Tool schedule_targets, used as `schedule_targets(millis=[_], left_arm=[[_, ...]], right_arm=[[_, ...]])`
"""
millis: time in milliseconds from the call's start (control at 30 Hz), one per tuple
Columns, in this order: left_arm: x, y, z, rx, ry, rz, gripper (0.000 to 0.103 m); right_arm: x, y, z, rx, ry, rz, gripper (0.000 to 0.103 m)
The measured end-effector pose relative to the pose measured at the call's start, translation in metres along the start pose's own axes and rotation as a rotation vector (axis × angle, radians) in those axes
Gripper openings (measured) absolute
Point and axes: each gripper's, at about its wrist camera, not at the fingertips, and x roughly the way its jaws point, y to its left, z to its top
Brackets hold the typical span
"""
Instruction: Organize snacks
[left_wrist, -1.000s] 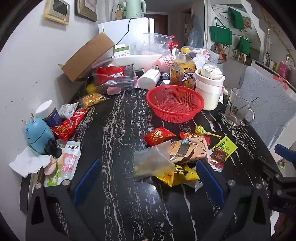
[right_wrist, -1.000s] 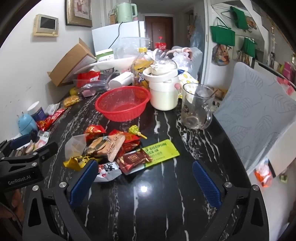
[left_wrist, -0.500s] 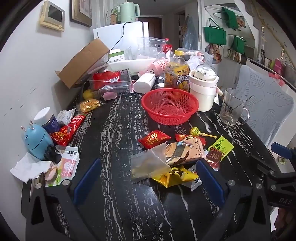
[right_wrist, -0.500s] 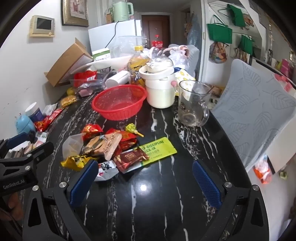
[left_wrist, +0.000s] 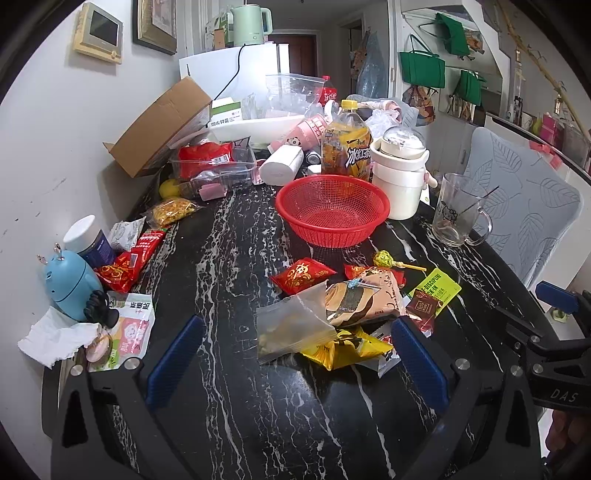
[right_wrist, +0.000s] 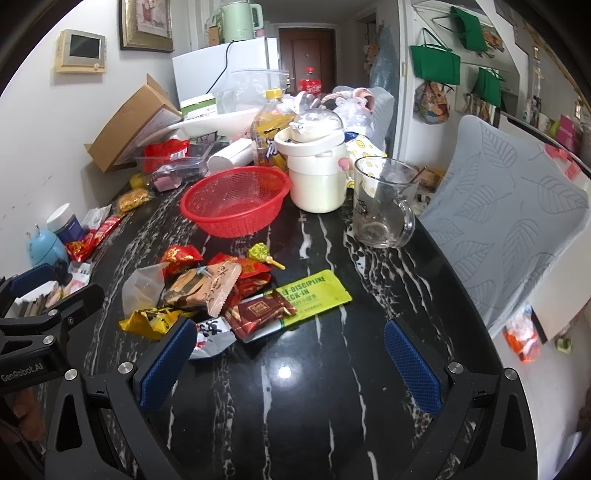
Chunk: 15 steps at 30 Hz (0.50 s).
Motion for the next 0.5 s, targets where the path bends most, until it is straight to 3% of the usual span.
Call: schedule_targets(millis=[500], left_arm=[[-0.0048, 0.0000, -0.0010, 0.005, 0.002, -0.024, 0.103]], right_arm=[[-0.0010, 0.0050, -0.0017, -0.009, -0.001, 0.001, 0.103]])
